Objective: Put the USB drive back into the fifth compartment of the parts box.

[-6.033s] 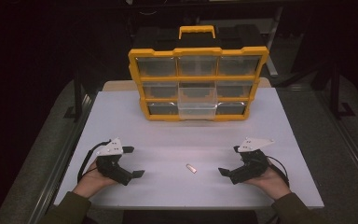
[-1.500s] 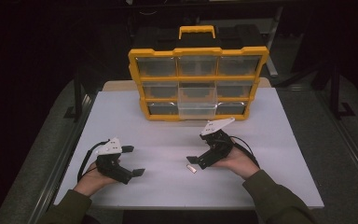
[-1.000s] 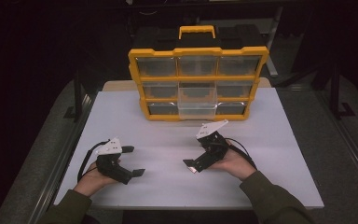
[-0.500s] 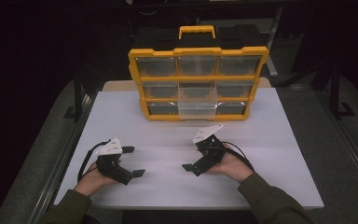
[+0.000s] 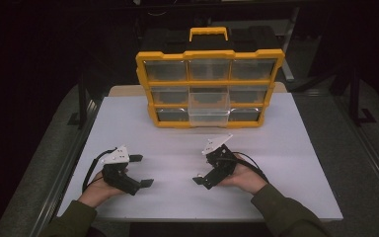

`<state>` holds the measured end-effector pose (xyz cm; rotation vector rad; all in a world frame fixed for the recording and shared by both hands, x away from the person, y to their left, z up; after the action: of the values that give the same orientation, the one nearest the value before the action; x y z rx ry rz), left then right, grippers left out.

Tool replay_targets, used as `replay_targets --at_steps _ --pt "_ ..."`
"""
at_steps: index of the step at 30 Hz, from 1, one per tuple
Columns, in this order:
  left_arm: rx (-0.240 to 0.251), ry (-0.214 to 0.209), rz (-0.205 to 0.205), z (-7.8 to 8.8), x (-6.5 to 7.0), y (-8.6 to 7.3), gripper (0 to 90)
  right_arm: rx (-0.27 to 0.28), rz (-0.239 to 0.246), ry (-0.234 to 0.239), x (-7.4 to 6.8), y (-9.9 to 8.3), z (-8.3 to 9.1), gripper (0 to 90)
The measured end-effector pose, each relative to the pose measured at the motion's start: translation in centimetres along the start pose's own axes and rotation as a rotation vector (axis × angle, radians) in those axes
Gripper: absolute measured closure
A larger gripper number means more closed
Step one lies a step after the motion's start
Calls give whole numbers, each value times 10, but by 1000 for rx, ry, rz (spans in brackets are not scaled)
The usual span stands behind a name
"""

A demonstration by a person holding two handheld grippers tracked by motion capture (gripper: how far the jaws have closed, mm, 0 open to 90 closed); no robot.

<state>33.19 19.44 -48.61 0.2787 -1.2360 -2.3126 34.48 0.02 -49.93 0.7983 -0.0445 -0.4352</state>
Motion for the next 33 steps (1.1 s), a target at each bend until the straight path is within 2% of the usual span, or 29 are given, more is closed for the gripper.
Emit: replay_targets --at_steps 7,20,33 --pt "-1 -3 -2 0 1 0 0 -20 10 -3 -2 -4 -2 131" --pt "-3 0 -5 0 1 -1 0 -44 4 -2 -3 -8 -4 250" --pt "-1 1 -7 1 1 0 0 -82 12 18 -6 -13 -7 489"
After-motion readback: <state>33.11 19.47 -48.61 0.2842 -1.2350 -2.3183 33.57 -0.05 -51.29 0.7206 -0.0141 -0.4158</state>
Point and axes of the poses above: each handheld gripper's, and its own axes: z roughly backward along the jaws, y roughly out of its top, x roughly to its right, the point moved 10 cm from there along -z, roughly forward along the jaws, and after that the axes turned 3 degrees about y, right-handed, at the moved point
